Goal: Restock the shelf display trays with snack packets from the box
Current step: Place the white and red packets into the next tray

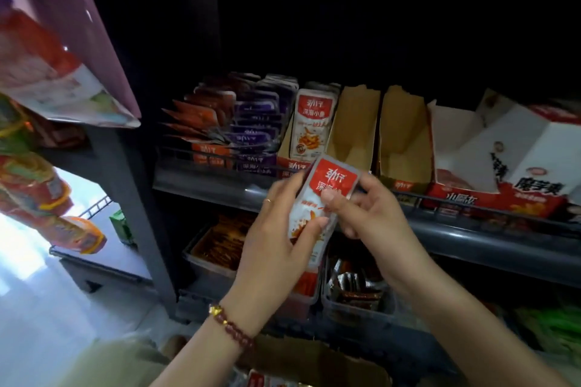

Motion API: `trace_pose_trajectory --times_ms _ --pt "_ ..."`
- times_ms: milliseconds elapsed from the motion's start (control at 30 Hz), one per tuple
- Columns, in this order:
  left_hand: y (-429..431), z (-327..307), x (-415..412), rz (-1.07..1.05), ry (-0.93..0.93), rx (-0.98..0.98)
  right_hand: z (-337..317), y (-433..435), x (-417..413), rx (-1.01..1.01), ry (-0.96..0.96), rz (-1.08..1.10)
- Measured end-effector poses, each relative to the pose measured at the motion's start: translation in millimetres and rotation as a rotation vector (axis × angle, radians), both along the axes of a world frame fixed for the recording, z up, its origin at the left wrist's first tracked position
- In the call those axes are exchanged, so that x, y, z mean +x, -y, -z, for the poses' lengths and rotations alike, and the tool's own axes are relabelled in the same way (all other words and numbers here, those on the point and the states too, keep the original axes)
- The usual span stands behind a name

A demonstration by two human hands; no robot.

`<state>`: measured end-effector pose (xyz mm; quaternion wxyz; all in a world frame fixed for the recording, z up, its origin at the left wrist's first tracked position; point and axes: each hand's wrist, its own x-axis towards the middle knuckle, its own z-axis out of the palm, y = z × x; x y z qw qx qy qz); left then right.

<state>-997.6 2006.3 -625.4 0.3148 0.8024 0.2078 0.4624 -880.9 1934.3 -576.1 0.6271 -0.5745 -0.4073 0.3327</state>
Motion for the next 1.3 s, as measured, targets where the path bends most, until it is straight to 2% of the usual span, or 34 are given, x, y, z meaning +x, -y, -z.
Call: trace_pose_trajectory --times_ms 100,200,267,333,400,600,700,900,967,1133,1200,1300 --pt "-20 -12 5 -0.174 -0.074 0.268 -21 -12 10 0.168 0.177 0.027" --pt "-38 -18 12 -0.214 -0.099 0.269 -34 -26 24 0.403 0.356 0.207" --pt "-47 -16 17 -0.260 -0.180 0.376 -37 -37 35 0.471 0.363 0.307" --pt "-52 -12 18 -0.267 -0.233 0.465 -37 -52 48 0.440 0.289 0.354" --pt "-59 -9 16 -0.267 -0.280 0.474 -35 -69 61 0.400 0.238 0.358" --pt "-72 -1 12 -0.210 -0.622 0.381 -34 -102 78 0.380 0.335 0.345" --pt "-75 1 14 -0.232 -0.620 0.368 -36 -111 80 0.378 0.426 0.319" --pt "-73 3 15 -0.191 -0.573 0.355 -29 -126 85 0.194 0.776 0.273" --pt "-74 3 13 -0.179 -0.570 0.350 -28 -129 84 0.203 0.854 0.288" --pt "-72 0 11 -0.166 -0.598 0.338 -25 -135 77 0.329 0.783 0.294" --pt "-71 -1 10 -0.173 -0.609 0.325 -23 -137 78 0.294 0.714 0.277" --pt "-72 -1 11 -0.179 -0.610 0.318 -19 -141 84 0.128 0.542 0.240"
